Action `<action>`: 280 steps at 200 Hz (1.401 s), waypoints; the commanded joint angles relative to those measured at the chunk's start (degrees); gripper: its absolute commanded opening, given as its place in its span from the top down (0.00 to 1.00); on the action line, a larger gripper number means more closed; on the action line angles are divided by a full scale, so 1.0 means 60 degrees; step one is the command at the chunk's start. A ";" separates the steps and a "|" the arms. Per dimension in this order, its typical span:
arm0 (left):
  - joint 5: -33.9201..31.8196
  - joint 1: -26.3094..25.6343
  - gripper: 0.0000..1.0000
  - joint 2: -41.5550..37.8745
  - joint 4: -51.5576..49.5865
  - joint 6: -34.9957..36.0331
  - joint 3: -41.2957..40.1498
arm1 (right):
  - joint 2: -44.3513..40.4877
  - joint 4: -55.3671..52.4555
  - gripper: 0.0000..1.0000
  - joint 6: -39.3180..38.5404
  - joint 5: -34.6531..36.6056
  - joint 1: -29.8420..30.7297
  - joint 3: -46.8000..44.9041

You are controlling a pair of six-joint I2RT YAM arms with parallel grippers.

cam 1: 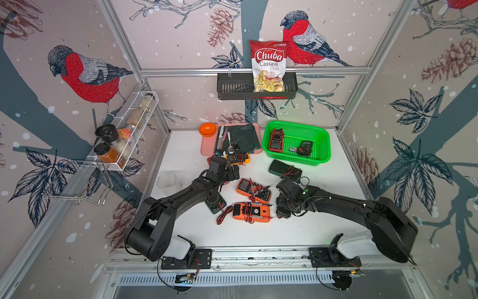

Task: Put the multimeter into the basket
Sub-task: Pick up the multimeter from the center of the board, then place the multimeter in the basket.

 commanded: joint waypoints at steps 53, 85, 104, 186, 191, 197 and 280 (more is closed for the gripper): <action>-0.0103 0.0019 0.02 -0.0017 0.0182 -0.0036 0.0210 | -0.0889 -0.2046 0.82 -0.2600 0.1318 -0.0422 0.2415; -0.0105 0.0019 0.02 0.0025 0.0260 -0.0051 0.0271 | -0.1492 -0.1731 0.82 -0.3528 0.1480 -0.1698 0.3205; -0.0090 0.0028 0.02 0.0067 0.0285 -0.0043 0.0329 | -0.1892 -0.0819 0.82 -0.4098 0.1609 -0.2446 0.3382; -0.0054 0.0020 0.02 0.0451 0.0287 0.0003 0.0593 | 0.0682 0.1558 0.82 -0.5481 0.0539 -0.5393 0.5036; -0.0051 0.0022 0.02 0.0465 0.0302 0.0001 0.0607 | 0.0939 0.1597 0.82 -0.5515 0.0476 -0.5499 0.5223; -0.0054 0.0022 0.02 0.0479 0.0301 0.0000 0.0618 | 0.1289 0.1649 0.82 -0.5545 0.0431 -0.5579 0.5480; -0.0020 0.0044 0.02 0.0613 0.0317 0.0045 0.0692 | 0.6445 0.0349 0.83 -0.5958 0.0276 -0.5557 0.9578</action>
